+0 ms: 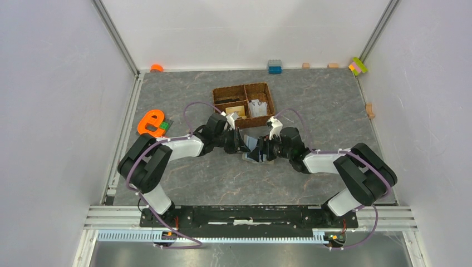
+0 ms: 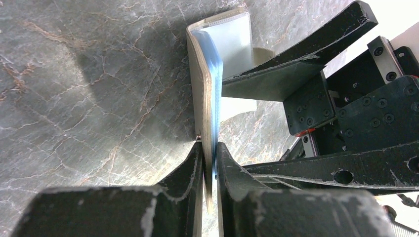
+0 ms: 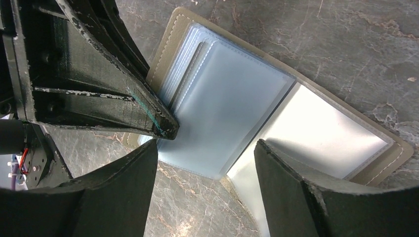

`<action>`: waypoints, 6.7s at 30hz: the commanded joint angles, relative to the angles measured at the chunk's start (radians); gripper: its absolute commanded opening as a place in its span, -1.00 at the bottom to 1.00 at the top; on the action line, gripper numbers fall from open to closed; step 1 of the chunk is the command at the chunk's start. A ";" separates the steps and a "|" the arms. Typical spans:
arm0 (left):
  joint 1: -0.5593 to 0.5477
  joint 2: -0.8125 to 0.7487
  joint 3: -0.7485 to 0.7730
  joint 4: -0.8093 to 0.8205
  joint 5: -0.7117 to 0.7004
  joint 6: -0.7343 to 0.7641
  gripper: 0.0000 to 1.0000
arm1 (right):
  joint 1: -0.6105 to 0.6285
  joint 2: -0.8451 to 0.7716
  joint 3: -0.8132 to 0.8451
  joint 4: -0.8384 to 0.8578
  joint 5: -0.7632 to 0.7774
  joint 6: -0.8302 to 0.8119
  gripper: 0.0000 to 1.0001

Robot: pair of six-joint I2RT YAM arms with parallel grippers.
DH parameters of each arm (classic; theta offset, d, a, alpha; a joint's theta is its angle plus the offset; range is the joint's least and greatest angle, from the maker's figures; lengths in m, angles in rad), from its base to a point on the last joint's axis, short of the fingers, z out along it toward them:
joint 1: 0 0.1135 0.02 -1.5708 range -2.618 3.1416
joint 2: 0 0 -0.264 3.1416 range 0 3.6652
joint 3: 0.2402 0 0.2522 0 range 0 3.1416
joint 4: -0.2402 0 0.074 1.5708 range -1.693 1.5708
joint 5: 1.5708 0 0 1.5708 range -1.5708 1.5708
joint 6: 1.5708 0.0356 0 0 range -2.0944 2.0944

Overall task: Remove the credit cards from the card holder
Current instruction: Remove the credit card from the card holder.

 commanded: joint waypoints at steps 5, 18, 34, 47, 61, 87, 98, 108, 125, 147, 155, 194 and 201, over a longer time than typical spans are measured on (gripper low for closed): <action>0.001 -0.006 0.034 0.033 0.020 -0.016 -0.96 | -0.003 0.050 0.064 -0.070 0.034 -0.009 0.13; 0.004 -0.025 0.034 0.017 0.003 -0.005 -0.96 | -0.003 0.034 0.079 -0.133 0.104 -0.029 -0.50; 0.007 -0.047 0.027 0.010 -0.004 0.003 -0.80 | -0.003 -0.073 0.055 -0.191 0.279 -0.060 0.15; 0.007 -0.082 -0.005 0.071 0.024 -0.009 -0.46 | -0.005 -0.051 0.031 -0.091 0.134 -0.038 0.29; 0.007 -0.056 0.007 0.052 0.017 -0.013 -0.50 | -0.013 -0.077 -0.030 0.044 0.040 0.012 0.54; -0.005 -0.035 -0.025 0.125 0.020 -0.070 -0.62 | -0.024 -0.014 -0.016 0.068 0.015 0.059 0.76; -0.015 -0.029 -0.029 0.131 0.005 -0.070 -0.60 | -0.024 -0.002 -0.019 0.073 0.043 0.085 0.76; -0.023 -0.027 -0.031 0.142 0.000 -0.075 -0.60 | -0.025 0.027 -0.027 0.062 0.127 0.104 0.44; -0.023 -0.019 -0.010 0.107 -0.001 -0.047 -0.63 | -0.029 0.021 -0.011 0.004 0.170 0.071 0.02; -0.022 -0.038 0.004 0.048 -0.043 -0.009 -0.96 | -0.029 -0.361 -0.119 -0.072 0.483 -0.066 0.38; -0.022 -0.032 0.006 0.048 -0.040 -0.011 -0.96 | -0.029 -0.356 -0.138 0.011 0.362 -0.071 0.27; -0.021 -0.087 -0.034 0.147 0.012 -0.021 -0.96 | -0.029 -0.266 -0.034 -0.137 0.308 -0.063 0.66; -0.008 -0.231 -0.137 0.342 0.063 -0.078 -0.95 | -0.049 -0.451 -0.091 -0.154 0.386 -0.047 0.96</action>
